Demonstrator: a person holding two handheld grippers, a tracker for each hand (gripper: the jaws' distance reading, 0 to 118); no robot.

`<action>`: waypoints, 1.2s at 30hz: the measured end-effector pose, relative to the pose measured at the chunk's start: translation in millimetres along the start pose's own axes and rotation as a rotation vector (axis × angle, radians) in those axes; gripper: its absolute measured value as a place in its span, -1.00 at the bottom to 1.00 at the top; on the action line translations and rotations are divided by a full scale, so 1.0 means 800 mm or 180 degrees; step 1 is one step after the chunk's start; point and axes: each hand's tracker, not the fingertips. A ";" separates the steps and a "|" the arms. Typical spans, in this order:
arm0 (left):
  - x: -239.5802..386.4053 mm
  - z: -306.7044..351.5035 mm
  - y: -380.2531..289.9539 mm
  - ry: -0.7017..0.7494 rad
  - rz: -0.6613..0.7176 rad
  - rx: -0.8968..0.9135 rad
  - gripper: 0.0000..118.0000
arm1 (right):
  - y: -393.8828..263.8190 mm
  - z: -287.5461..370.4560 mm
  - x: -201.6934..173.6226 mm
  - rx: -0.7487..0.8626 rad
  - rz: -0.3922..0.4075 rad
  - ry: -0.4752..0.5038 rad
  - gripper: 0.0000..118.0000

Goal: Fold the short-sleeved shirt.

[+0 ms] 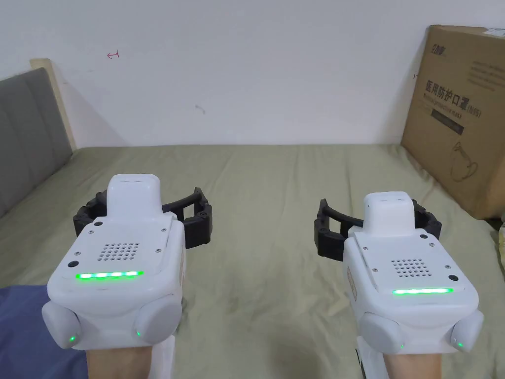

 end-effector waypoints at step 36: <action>-0.189 0.088 0.007 0.1185 -0.0115 -0.0207 -1.00 | 0.036 -0.030 -0.219 -0.0189 -0.0233 0.1531 -1.00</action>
